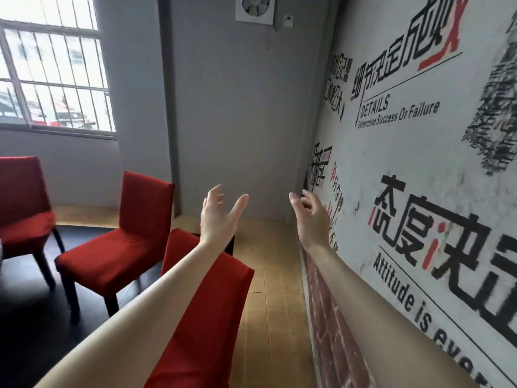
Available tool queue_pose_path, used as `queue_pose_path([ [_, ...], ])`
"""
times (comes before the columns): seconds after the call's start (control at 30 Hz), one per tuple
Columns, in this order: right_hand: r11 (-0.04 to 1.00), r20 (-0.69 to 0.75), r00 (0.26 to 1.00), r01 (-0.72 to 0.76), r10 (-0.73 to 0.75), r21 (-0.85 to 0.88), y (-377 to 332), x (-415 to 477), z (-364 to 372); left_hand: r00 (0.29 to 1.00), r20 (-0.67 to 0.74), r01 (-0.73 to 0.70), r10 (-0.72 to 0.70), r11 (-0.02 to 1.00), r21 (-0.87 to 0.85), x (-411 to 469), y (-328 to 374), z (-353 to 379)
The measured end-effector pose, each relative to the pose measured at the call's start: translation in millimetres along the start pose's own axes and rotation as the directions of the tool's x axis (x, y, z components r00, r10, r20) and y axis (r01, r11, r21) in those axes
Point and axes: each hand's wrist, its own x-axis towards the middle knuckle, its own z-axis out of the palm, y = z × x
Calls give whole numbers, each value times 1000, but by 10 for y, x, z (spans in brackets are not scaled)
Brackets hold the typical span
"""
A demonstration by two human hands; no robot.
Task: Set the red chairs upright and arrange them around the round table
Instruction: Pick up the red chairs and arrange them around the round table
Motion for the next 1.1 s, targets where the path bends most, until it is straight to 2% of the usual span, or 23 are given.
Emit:
queue_pose_path([
  [0.27,996,132,991,0,-11,88,586,1258,583,994,-108,21,-19,1000,22,988,-450,612],
  [0.53,991,278,959,17,-52,129,990,2705,1260,957,-288,50,-31,997,58,2126,-723,1212],
  [0.9,980,482,874,-41,-59,194,1482,3625,2556,895,-446,90,-17,985,144,3231,-1430,1245],
  [1.1,975,601,794,-51,-90,214,1717,4068,3631,803,-593,178,-60,973,144,3892,-2076,1062],
])
